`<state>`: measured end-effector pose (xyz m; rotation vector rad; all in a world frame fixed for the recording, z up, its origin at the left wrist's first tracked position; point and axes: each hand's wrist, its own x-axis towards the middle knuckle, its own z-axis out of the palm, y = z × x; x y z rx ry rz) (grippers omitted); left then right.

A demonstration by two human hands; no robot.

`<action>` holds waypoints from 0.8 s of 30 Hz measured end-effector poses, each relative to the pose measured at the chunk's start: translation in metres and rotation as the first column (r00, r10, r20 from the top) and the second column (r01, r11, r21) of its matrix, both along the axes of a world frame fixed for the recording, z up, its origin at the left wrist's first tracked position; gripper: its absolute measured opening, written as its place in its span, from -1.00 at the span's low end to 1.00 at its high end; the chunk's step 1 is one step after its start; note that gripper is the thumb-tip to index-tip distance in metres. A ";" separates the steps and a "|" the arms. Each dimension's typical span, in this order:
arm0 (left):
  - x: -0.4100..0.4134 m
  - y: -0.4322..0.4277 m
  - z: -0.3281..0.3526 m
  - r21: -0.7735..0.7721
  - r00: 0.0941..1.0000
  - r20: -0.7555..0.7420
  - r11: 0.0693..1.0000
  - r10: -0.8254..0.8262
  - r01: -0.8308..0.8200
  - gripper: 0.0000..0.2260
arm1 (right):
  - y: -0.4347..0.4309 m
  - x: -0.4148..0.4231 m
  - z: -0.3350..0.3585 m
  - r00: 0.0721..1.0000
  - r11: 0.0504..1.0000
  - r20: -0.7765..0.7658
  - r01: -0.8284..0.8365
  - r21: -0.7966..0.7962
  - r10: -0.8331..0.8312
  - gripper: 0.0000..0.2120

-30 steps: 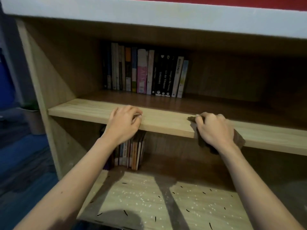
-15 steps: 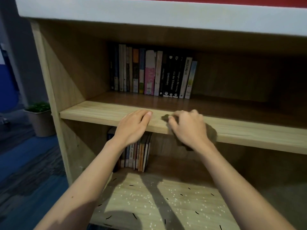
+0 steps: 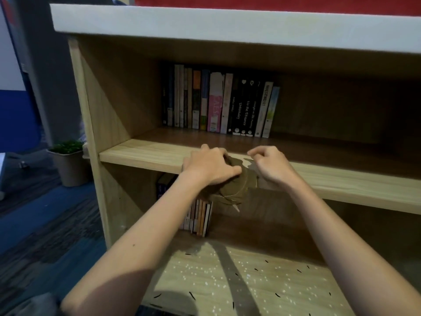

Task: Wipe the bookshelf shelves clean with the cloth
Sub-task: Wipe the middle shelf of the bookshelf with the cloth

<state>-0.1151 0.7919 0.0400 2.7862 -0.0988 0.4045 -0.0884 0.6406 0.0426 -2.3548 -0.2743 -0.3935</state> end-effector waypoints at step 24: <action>0.062 0.131 0.004 -0.003 0.970 -0.045 0.971 0.239 -0.240 -0.56 | 0.082 0.023 -0.014 0.995 0.960 0.077 -0.036 -0.278 0.060 -0.73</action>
